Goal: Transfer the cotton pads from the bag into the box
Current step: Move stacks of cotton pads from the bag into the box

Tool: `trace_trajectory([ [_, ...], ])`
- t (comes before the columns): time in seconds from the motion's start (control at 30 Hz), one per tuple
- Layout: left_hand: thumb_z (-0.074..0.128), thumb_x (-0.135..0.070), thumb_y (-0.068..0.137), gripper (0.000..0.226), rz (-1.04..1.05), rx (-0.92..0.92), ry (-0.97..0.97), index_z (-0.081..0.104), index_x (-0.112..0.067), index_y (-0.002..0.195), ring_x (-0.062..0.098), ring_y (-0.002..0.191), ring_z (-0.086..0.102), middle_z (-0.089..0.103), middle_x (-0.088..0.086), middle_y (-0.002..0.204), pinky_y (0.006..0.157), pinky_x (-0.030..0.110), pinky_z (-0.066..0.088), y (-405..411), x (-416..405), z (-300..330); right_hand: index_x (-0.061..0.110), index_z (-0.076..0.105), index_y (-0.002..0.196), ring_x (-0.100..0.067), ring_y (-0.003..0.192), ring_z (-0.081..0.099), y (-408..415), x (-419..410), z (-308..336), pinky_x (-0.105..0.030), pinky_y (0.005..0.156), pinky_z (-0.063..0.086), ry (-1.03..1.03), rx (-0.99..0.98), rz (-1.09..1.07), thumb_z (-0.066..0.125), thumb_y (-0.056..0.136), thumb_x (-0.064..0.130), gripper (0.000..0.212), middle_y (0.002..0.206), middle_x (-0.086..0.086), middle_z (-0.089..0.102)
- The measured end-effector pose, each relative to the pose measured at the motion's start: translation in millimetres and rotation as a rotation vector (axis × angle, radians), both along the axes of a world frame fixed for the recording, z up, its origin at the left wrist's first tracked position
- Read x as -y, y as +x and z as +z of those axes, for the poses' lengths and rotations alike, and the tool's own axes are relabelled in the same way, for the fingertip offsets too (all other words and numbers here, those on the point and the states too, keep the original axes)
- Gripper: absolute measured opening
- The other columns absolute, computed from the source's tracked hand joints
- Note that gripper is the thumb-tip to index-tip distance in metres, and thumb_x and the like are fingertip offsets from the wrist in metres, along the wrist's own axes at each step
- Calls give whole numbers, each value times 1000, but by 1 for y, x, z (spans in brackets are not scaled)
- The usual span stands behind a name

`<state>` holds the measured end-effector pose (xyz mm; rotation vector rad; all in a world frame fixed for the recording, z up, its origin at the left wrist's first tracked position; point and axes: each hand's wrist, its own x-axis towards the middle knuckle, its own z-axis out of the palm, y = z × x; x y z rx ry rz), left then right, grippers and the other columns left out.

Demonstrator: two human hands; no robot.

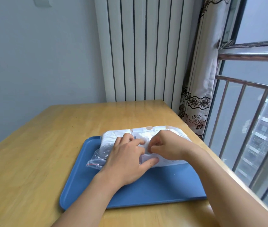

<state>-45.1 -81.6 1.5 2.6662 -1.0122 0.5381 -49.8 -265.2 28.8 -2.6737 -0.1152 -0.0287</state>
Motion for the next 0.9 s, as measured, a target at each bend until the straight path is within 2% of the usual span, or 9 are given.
trace_trajectory([
  [0.13, 57, -56, 80, 32, -115, 65, -364, 63, -26, 88, 15, 98, 57, 65, -16, 103, 90, 37, 43, 3, -15, 14, 0, 64, 64, -14, 52, 36, -12, -15, 15, -31, 50, 32, 134, 290, 42, 54, 77, 25, 30, 61, -21, 58],
  [0.2, 59, -37, 71, 33, -179, 57, -497, 65, -26, 102, 15, 101, 55, 63, -16, 107, 91, 39, 46, 9, -38, 27, 5, 65, 62, -9, 51, 37, -22, -30, 20, -29, 51, 34, 290, 354, 145, 59, 78, 20, 23, 55, -14, 55],
  [0.33, 69, -39, 60, 87, -24, -449, -213, 40, -48, 141, 1, 134, 25, 28, -32, 143, 109, 25, 32, 24, -93, 28, 25, 78, 72, -11, 69, 48, -36, -58, 9, -13, 64, 35, 181, 304, 410, 74, 76, 20, 7, 69, 0, 52],
  [0.4, 73, -45, 57, 105, 51, -519, -102, 26, -48, 150, 1, 137, 25, 20, -30, 148, 113, 26, 33, 31, -101, 16, 29, 79, 77, -14, 76, 44, -30, -65, -2, -13, 70, 31, -36, 403, 419, 75, 75, 27, 5, 76, 3, 45],
  [0.47, 72, -44, 65, 96, 64, -474, -175, 31, -40, 152, 6, 136, 39, 27, -25, 150, 112, 31, 39, 36, -97, 11, 31, 80, 79, -15, 77, 37, -21, -66, -9, -24, 70, 34, -178, 526, 346, 75, 78, 32, 5, 79, 5, 39],
  [0.57, 68, -34, 87, 53, 92, -351, -244, 55, -31, 139, 10, 119, 53, 49, -19, 139, 104, 31, 45, 41, -90, 13, 33, 81, 81, -19, 79, 38, -15, -65, -14, -33, 68, 39, -267, 682, 224, 79, 78, 32, 4, 84, 5, 41],
  [0.67, 59, -32, 94, 17, 163, -215, -291, 69, -41, 105, 13, 93, 59, 64, -23, 107, 84, 30, 50, 35, -86, 18, 33, 82, 87, -28, 90, 52, -14, -66, -18, -37, 71, 47, -305, 742, 161, 83, 76, 26, 13, 98, 0, 53],
  [0.77, 57, -32, 95, 35, 156, -88, -374, 55, -46, 64, 14, 66, 48, 52, -13, 67, 60, 29, 37, 29, -81, 23, 31, 81, 83, -29, 96, 55, -12, -68, -15, -35, 72, 47, -287, 754, 114, 88, 71, 24, 15, 104, -1, 58],
  [0.9, 57, -31, 89, 22, 145, 40, -489, 57, -27, 67, 22, 64, 50, 52, -8, 65, 57, 33, 45, 29, -75, 24, 30, 80, 82, -28, 107, 52, -13, -72, -13, -40, 78, 51, -288, 751, 189, 88, 68, 26, 16, 114, -2, 61],
])
